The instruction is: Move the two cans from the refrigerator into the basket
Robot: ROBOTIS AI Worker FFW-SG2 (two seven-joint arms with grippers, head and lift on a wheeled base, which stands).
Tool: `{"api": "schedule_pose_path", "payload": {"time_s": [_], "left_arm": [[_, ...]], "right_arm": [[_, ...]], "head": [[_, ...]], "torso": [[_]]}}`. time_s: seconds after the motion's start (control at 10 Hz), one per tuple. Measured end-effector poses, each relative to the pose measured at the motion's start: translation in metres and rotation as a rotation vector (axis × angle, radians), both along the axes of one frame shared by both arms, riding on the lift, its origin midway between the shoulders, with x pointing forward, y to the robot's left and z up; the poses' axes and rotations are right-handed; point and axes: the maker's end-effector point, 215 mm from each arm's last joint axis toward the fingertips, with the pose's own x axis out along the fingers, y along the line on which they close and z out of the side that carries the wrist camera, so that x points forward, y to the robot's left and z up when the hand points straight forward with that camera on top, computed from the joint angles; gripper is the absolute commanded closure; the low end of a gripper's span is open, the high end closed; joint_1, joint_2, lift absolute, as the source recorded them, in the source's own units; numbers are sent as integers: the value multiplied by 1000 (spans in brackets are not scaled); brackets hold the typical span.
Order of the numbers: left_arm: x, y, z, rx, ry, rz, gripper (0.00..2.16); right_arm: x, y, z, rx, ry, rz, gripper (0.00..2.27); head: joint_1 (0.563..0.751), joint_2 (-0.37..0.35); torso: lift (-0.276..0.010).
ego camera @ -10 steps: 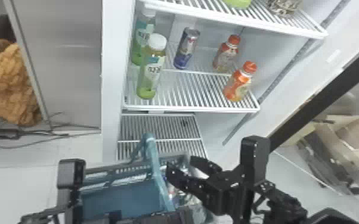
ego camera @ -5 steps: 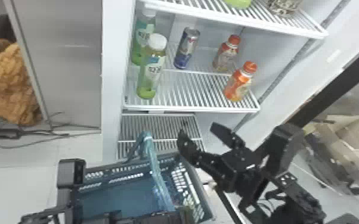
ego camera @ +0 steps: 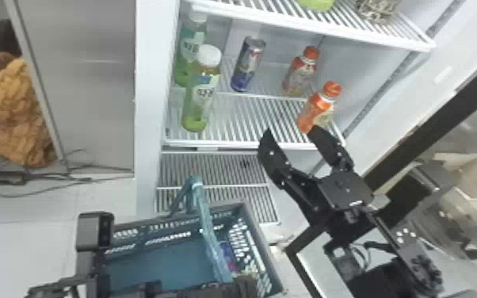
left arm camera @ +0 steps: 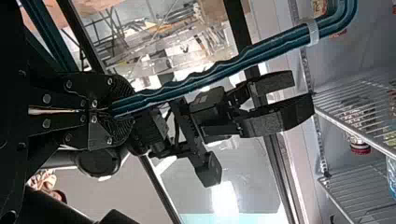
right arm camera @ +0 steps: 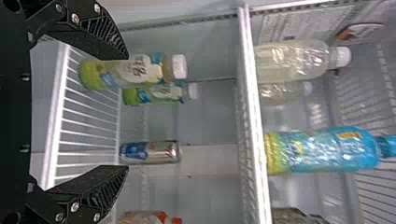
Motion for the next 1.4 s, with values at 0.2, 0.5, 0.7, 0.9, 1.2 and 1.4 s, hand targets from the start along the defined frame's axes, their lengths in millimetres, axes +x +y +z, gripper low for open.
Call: {"api": "schedule_pose_path", "payload": {"time_s": [0.2, 0.5, 0.7, 0.9, 1.2, 1.4], "left_arm": [[0, 0, 0, -1, -1, 2, 1159], [1, 0, 1, -2, -3, 3, 1159], [1, 0, 1, -3, -3, 2, 1159], [1, 0, 1, -3, -3, 1, 1159], [2, 0, 2, -4, -4, 4, 1159], [1, 0, 2, -5, -3, 5, 1159]], "right_arm": [[18, -10, -10, 19, -48, -29, 154], [36, -16, -26, 32, -68, -49, 84], [45, -17, -32, 33, -76, -52, 82], [54, -21, -41, 26, -77, -60, 82], [73, -28, -53, 16, -74, -70, 82], [89, -35, -60, 16, -90, -81, 82]], "head": [[695, -350], [695, -350], [695, -350], [695, -350], [695, -350], [695, -350]], "torso": [[-276], [-276], [-276], [-276], [-276], [-276]]}}
